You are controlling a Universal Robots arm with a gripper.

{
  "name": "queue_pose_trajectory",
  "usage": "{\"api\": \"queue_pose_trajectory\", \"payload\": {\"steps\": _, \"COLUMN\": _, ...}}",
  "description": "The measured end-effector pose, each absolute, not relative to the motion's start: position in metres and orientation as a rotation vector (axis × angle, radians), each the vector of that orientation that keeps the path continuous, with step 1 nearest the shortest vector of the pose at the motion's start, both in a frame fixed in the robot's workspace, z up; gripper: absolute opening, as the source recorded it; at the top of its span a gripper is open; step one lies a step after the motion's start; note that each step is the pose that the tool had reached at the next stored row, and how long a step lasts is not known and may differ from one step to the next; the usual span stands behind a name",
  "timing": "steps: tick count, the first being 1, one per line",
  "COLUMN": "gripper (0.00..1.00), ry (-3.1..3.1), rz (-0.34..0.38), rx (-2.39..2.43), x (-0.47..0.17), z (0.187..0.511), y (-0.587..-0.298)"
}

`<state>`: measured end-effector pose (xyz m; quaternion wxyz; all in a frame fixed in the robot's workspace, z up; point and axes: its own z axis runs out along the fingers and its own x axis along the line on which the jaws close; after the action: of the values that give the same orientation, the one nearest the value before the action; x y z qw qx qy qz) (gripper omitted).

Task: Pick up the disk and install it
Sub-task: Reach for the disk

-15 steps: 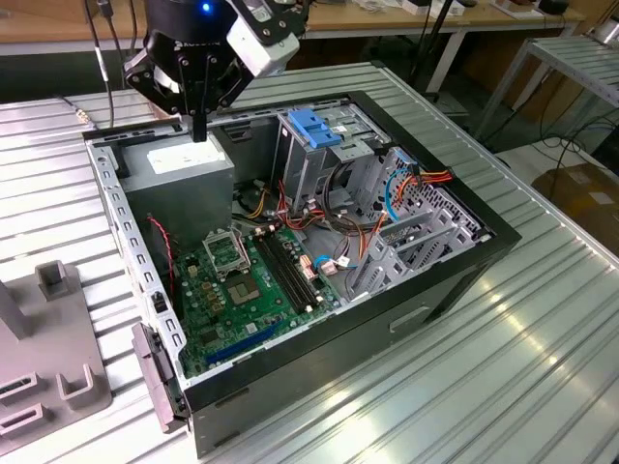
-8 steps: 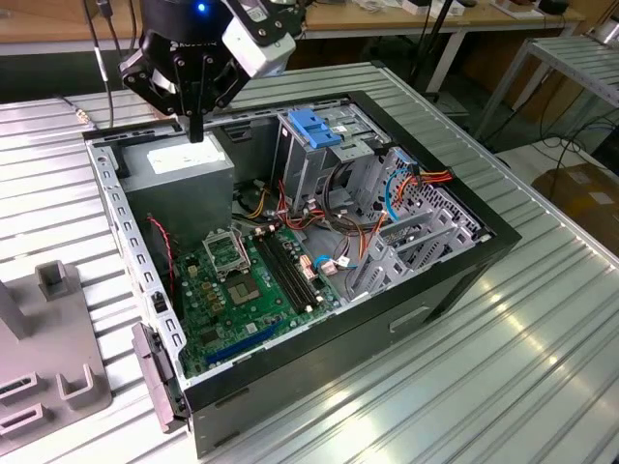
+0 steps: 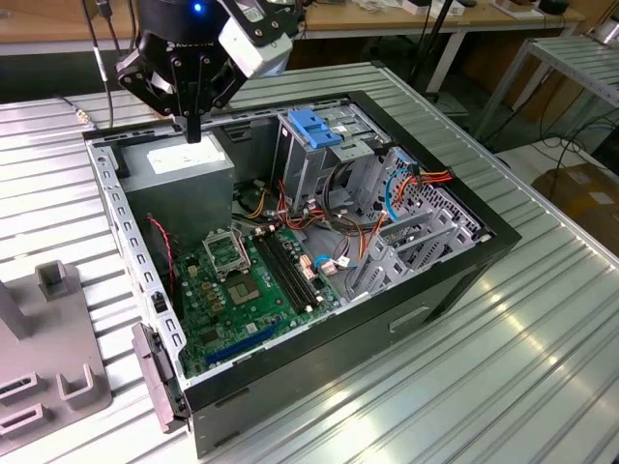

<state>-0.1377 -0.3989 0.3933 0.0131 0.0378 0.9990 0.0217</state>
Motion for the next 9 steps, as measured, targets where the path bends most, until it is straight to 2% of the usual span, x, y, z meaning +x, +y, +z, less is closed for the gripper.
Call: {"api": "queue_pose_trajectory", "payload": {"steps": 9, "gripper": 0.10, "ry": 3.113, "rz": 0.068, "rx": 0.118, "x": -0.1421, "z": 0.3933, "y": -0.3989}}
